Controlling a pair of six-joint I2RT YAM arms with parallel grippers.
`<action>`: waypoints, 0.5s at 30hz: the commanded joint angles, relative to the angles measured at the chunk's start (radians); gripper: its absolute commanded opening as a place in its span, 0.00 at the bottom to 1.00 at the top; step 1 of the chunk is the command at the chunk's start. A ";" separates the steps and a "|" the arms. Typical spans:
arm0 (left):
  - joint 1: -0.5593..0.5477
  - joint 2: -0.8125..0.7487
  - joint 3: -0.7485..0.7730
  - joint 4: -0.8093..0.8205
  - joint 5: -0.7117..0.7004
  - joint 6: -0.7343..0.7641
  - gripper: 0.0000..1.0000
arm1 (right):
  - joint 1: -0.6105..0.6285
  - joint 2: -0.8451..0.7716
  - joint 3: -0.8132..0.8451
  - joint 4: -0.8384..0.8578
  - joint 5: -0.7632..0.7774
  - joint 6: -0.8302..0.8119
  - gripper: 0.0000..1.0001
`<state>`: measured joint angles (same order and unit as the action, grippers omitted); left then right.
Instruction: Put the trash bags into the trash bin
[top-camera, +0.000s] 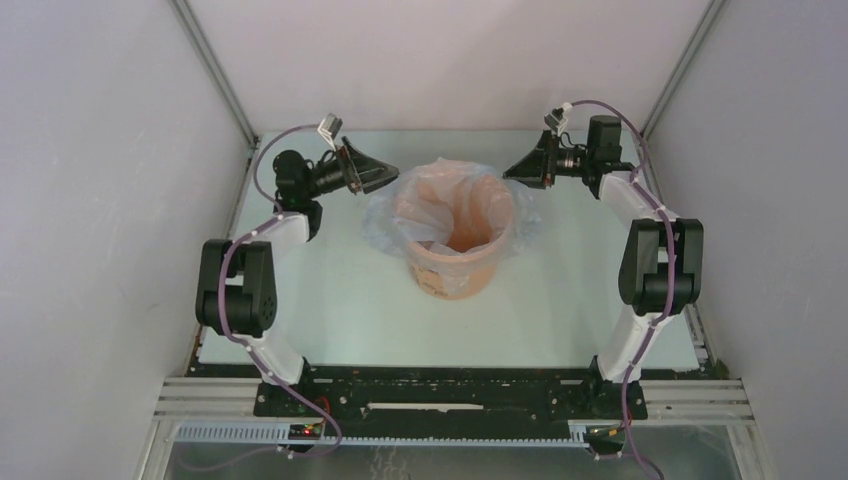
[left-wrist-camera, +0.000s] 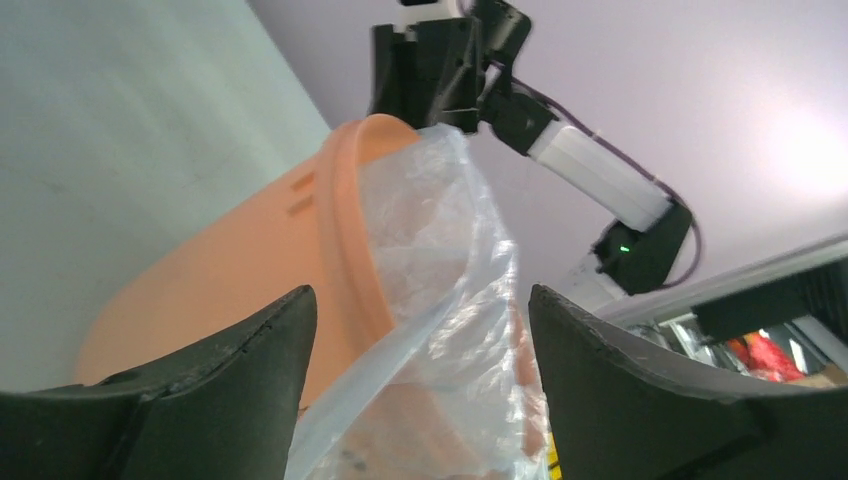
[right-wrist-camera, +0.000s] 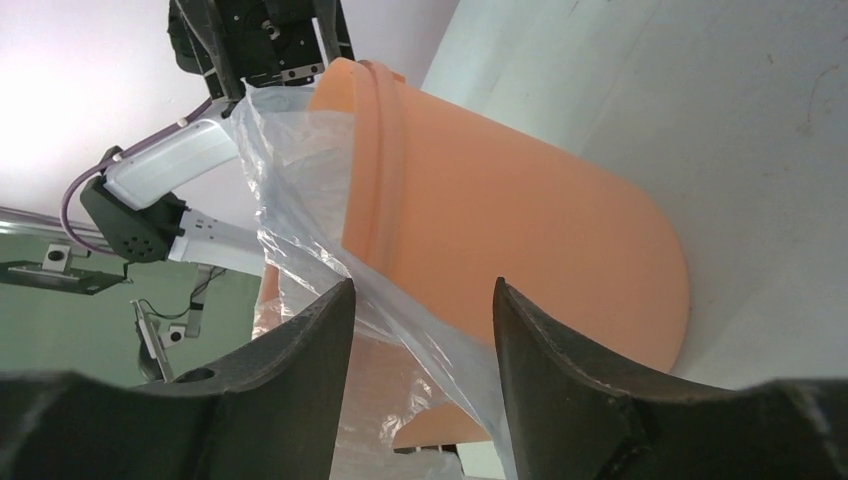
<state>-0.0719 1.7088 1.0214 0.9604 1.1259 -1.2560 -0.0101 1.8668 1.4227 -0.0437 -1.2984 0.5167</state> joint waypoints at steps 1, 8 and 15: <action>-0.006 -0.109 -0.020 -0.362 -0.127 0.337 0.86 | 0.007 -0.028 -0.007 -0.031 0.009 -0.048 0.61; -0.018 -0.157 -0.006 -0.603 -0.130 0.540 0.85 | 0.038 -0.034 -0.021 -0.019 -0.004 -0.033 0.54; -0.019 -0.166 -0.049 -0.525 -0.127 0.475 0.56 | 0.038 -0.043 -0.029 0.088 -0.002 0.058 0.38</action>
<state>-0.0853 1.5764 1.0008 0.4026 0.9894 -0.7856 0.0219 1.8660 1.4033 -0.0536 -1.2877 0.5159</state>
